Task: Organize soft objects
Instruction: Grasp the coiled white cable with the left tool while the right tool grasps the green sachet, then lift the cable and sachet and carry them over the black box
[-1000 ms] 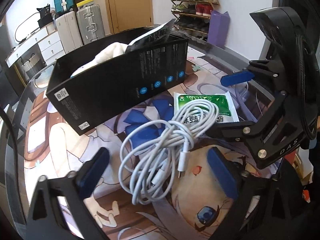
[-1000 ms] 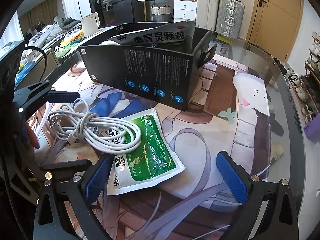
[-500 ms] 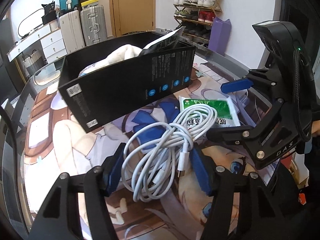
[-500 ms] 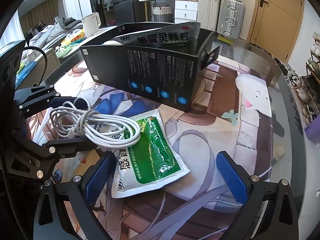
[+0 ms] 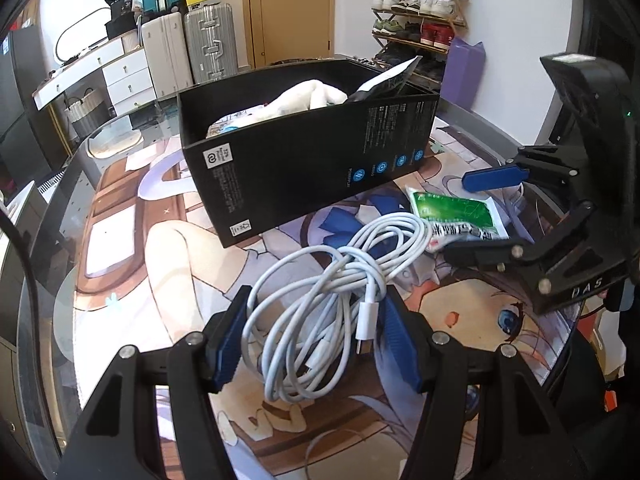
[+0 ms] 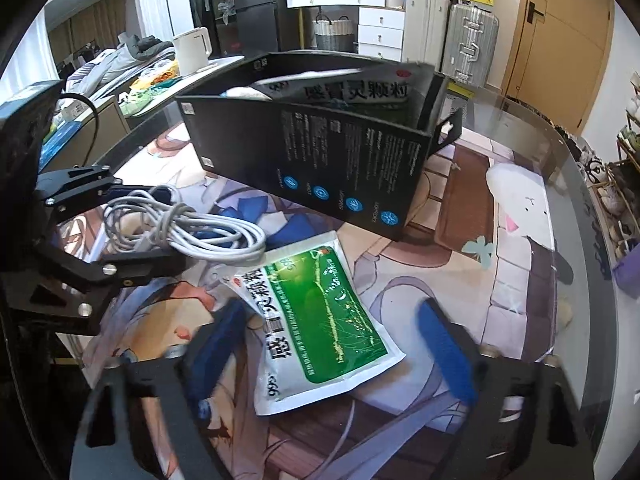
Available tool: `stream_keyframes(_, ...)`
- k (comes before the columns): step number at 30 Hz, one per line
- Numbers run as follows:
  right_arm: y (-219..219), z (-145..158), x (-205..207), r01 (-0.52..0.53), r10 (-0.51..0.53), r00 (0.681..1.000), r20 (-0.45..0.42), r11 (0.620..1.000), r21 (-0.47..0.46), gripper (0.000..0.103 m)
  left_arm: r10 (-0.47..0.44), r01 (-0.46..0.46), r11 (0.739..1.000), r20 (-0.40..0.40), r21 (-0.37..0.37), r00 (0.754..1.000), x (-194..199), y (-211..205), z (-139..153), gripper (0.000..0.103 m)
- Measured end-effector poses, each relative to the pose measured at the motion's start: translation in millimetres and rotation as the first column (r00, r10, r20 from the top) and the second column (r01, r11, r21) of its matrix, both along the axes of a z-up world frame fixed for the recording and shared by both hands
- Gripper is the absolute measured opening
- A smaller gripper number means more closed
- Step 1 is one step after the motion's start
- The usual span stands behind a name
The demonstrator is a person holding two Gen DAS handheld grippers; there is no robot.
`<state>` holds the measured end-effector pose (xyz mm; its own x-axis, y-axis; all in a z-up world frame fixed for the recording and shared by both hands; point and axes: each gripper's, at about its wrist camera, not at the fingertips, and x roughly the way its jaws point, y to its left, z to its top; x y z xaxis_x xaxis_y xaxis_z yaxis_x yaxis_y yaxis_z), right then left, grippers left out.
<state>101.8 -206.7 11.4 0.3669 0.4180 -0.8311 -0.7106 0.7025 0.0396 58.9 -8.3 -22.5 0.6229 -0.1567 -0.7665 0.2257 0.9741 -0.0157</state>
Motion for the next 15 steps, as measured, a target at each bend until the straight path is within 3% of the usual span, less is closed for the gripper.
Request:
stream_keyframes(9,1.4,5.0,-7.2,-0.026,0.026,1.0,-0.009,0.999,0.04,0.048,0.007,-0.007,1.0,0.003,-0.001,1.0,-0.2,-1.2,0.2,0.062)
stream_keyframes(15,-3.6,7.3,-9.6,-0.036,0.037,0.999,-0.022,0.998,0.052,0.041,0.01,-0.01,1.0,0.004,-0.008,1.0,-1.3,2.8,1.4,0.062)
